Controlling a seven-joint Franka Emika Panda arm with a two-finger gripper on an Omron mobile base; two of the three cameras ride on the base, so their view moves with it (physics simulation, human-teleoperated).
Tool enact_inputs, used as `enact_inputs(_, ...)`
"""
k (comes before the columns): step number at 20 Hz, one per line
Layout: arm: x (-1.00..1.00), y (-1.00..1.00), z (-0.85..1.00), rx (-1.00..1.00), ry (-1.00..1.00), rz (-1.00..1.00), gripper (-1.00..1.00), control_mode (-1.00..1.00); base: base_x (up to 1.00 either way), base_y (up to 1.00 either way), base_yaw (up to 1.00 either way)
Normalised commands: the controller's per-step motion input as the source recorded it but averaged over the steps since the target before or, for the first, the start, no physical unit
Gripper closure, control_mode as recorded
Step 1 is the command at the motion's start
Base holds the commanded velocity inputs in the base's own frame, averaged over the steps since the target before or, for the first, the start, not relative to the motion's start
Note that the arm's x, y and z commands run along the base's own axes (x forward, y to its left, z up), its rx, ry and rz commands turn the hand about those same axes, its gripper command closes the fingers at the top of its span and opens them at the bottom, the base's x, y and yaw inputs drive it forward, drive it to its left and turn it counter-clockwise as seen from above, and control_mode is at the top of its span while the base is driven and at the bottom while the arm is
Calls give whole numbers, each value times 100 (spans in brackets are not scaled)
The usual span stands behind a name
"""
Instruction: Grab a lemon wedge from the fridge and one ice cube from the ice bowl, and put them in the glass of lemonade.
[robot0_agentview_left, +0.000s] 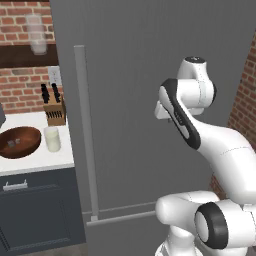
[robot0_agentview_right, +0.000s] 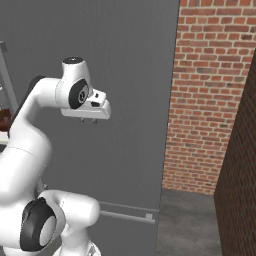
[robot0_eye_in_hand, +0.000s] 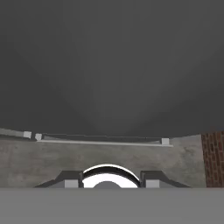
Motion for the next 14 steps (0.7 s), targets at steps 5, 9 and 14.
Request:
enact_inputs(5,-24,0,0,0,2,1,-100,-100,0,0,0)
enact_inputs(9,-68,0,0,3,2,5,-100,-100,0,0,0)
enact_inputs(14,-77,-5,-1,3,1,5,-100,-100,0,0,0)
